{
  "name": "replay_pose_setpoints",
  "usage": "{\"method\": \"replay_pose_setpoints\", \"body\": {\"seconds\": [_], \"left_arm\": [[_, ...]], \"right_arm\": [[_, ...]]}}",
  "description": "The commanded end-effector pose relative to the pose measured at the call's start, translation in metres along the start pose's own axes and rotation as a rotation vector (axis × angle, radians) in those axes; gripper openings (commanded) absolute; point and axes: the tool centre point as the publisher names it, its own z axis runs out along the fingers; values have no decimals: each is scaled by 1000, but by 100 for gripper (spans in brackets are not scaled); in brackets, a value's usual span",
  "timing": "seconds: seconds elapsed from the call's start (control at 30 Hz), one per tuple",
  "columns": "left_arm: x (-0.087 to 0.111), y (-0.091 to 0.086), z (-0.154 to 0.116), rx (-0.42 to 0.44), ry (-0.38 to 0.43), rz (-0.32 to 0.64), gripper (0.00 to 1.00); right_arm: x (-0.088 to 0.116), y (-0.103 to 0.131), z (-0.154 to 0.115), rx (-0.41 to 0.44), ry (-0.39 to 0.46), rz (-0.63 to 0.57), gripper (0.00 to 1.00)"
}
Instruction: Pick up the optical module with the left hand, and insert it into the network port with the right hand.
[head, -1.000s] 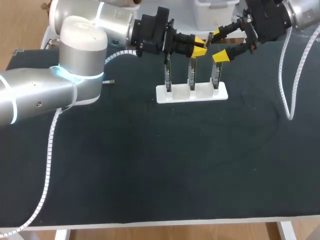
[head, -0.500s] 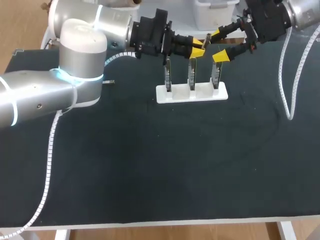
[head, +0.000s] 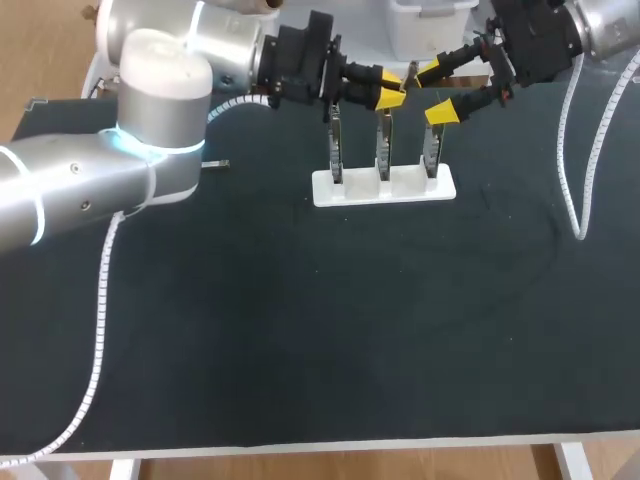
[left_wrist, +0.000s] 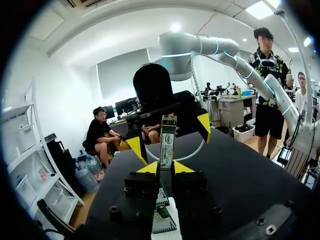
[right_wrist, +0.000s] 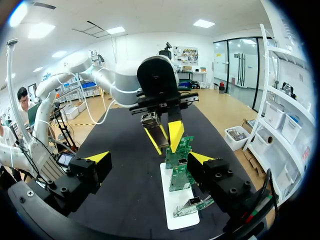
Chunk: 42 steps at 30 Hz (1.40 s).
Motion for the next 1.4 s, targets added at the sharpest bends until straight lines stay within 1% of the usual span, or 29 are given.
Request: {"method": "replay_pose_setpoints", "body": {"seconds": [0.03,0.9,1.2,1.4], "left_arm": [[1,9,2,30,3,-1,0],[1,9,2,30,3,-1,0],[1,9,2,30,3,-1,0],[1,9,2,30,3,-1,0]], "right_arm": [[0,2,0,4,1,0,100],[0,2,0,4,1,0,100],[-12,4,-8,26,-11,-35,100],[-22,-1,-9,33,-7,-69,100]]}}
